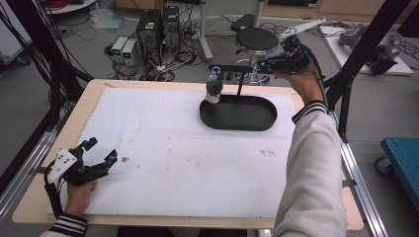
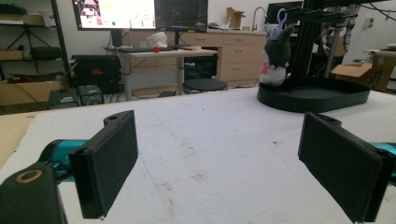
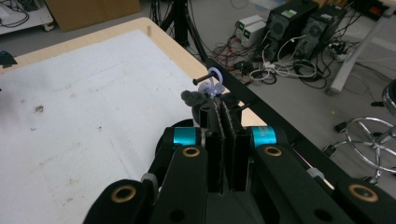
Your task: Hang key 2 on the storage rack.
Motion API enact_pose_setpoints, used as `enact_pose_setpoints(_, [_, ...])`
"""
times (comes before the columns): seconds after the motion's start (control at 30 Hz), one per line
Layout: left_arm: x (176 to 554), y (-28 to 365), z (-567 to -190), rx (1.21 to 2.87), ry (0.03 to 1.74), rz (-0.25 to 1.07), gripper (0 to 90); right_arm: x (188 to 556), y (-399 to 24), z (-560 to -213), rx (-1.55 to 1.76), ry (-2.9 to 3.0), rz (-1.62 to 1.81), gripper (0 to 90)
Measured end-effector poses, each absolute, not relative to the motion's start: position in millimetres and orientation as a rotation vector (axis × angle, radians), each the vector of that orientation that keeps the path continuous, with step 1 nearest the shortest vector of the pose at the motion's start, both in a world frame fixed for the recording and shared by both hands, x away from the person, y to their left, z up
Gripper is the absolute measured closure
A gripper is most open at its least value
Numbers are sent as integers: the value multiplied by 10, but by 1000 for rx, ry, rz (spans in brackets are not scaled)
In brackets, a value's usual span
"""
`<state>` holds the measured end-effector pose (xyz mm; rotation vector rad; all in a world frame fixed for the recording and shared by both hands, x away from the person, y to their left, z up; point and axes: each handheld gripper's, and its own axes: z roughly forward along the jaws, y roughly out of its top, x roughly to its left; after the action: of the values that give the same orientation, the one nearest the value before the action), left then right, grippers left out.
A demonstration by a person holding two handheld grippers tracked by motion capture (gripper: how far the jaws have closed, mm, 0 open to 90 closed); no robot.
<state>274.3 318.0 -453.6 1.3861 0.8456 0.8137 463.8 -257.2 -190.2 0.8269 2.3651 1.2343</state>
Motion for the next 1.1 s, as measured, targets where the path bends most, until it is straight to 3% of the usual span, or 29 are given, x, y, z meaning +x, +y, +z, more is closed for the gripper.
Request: enact_pose_setpoints(1.1, [2742, 3173, -4535, 1392, 843, 818, 125, 5133, -2575, -2296, 942, 2482, 1020, 888])
